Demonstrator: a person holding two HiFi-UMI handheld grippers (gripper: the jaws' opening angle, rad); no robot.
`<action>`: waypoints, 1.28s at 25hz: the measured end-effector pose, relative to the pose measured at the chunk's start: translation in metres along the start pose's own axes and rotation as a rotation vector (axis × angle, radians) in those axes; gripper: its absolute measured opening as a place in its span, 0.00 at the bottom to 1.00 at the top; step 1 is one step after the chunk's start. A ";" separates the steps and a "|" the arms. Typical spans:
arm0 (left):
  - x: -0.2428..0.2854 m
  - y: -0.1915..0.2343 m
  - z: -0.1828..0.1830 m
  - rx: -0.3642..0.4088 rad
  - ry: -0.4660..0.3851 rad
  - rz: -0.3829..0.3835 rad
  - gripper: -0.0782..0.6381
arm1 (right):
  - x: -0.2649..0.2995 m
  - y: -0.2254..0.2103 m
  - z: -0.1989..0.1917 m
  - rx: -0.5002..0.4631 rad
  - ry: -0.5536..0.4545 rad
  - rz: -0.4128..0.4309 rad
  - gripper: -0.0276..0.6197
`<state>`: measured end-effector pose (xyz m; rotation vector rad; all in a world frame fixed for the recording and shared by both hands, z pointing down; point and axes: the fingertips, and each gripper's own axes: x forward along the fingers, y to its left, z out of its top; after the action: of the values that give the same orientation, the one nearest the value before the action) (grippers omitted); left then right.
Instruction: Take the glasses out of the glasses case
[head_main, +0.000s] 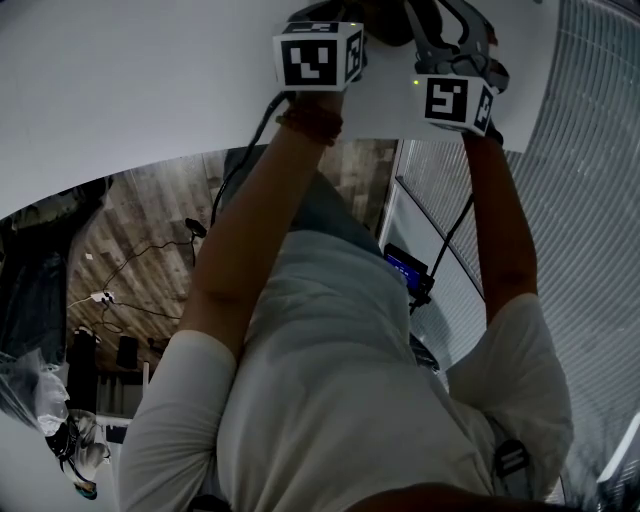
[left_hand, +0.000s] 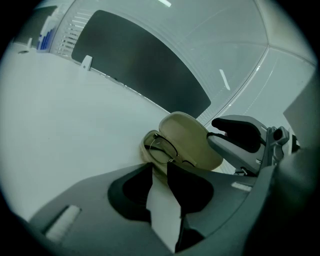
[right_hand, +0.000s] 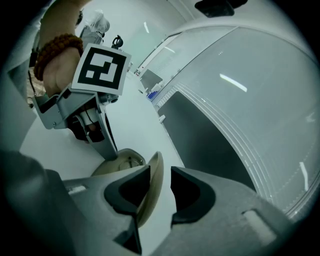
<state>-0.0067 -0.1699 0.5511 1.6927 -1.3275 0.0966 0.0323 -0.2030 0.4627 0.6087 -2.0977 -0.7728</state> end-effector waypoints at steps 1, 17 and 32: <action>0.000 0.000 0.000 0.000 0.000 0.000 0.25 | 0.001 -0.003 -0.002 -0.003 0.003 -0.003 0.24; -0.005 -0.004 0.003 0.006 0.002 -0.012 0.25 | 0.035 -0.029 -0.057 -0.022 0.081 -0.006 0.18; -0.006 -0.005 0.004 0.015 -0.001 -0.005 0.26 | 0.068 -0.013 -0.090 -0.014 0.110 0.045 0.11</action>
<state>-0.0070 -0.1690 0.5429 1.7091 -1.3262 0.1035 0.0689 -0.2836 0.5331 0.5815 -1.9975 -0.7127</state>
